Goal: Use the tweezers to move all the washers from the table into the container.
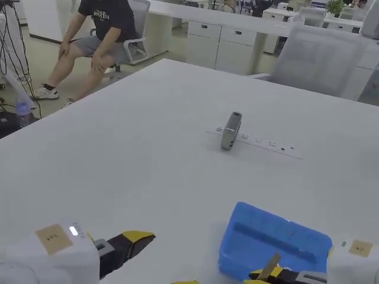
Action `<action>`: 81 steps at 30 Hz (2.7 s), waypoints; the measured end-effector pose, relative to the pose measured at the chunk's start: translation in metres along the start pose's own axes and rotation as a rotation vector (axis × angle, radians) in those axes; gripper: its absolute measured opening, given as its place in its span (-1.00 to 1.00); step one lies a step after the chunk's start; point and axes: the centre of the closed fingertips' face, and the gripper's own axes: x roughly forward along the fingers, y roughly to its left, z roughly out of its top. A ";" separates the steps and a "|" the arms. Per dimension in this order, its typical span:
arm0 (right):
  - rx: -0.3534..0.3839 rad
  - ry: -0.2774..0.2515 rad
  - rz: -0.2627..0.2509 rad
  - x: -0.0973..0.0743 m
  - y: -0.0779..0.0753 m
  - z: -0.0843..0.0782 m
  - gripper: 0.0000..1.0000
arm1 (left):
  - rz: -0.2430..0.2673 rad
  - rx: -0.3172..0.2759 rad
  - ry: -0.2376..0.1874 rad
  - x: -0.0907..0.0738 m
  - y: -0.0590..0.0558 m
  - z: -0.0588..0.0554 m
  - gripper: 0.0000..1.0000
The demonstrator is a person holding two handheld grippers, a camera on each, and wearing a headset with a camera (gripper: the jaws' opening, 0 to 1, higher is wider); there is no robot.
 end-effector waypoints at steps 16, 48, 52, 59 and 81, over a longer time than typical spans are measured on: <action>-0.113 -0.007 0.003 0.000 0.008 0.000 -0.92 | -0.003 0.007 0.010 0.000 -0.001 -0.002 -0.04; -0.121 -0.062 0.003 -0.024 0.009 0.029 -0.94 | 0.005 0.007 0.004 -0.001 0.001 0.000 -0.04; -0.114 -0.101 -0.002 -0.032 0.006 0.044 -0.94 | -0.002 0.017 0.011 0.000 0.000 -0.001 -0.04; -0.045 -0.183 -0.037 -0.042 -0.006 0.066 -0.94 | -0.024 0.020 0.020 0.001 -0.004 -0.003 -0.04; 0.179 -0.224 -0.321 -0.031 -0.042 0.080 -0.94 | -0.082 0.061 -0.081 -0.002 -0.017 0.015 0.07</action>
